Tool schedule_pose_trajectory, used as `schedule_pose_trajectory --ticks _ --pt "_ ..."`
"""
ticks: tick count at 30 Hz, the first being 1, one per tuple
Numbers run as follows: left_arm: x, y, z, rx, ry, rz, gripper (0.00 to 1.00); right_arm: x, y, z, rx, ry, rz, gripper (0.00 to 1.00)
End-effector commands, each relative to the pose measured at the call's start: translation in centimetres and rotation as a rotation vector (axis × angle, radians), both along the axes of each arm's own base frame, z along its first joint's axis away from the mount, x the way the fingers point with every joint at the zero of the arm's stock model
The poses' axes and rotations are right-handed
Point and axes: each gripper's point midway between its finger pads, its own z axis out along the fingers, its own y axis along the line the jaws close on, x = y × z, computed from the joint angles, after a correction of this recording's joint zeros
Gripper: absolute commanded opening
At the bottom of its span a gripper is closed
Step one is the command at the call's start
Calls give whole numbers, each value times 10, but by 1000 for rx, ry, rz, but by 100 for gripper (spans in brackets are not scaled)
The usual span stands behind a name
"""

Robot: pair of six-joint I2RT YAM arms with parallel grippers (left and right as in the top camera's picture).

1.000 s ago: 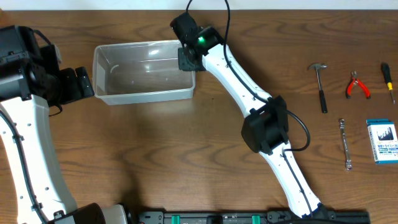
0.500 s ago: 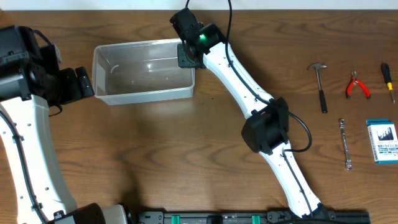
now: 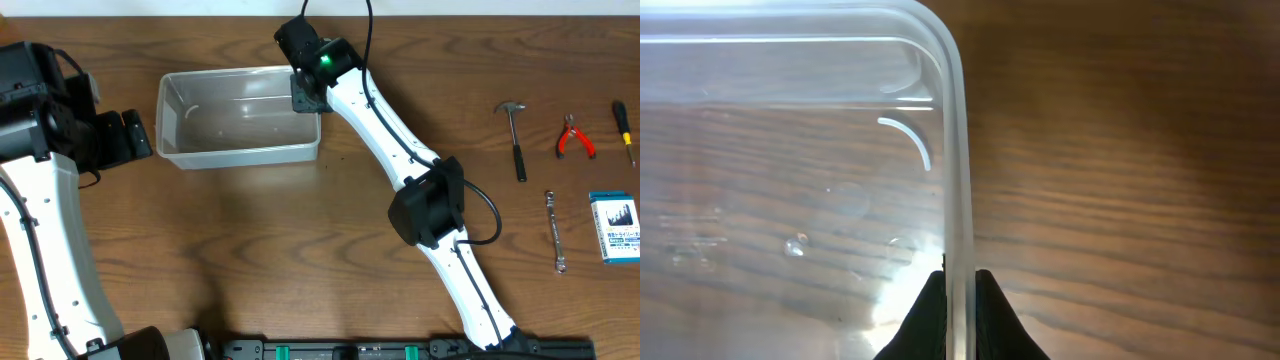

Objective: Pack container
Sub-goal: 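Drag the gripped container rightward toward the table center with the right gripper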

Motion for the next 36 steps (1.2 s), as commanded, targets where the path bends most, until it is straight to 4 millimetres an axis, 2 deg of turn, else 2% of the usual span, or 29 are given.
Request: schedule_pose_trajectory --ticks 1,18,27,32,36 --pt "-2 -1 3 -11 -8 10 98 -2 -9 49 9 -66 -9 2" --pt "-4 -1 2 -14 1 10 98 -69 -78 70 -149 184 -46 1" --pt "-5 -2 2 -15 5 10 98 -64 -95 88 -113 165 -54 1" --pt "-5 -2 2 -15 5 10 98 -63 -106 109 -105 129 -4 1" --pt "-6 -2 1 -16 9 10 98 -69 -118 128 -90 112 4 1"
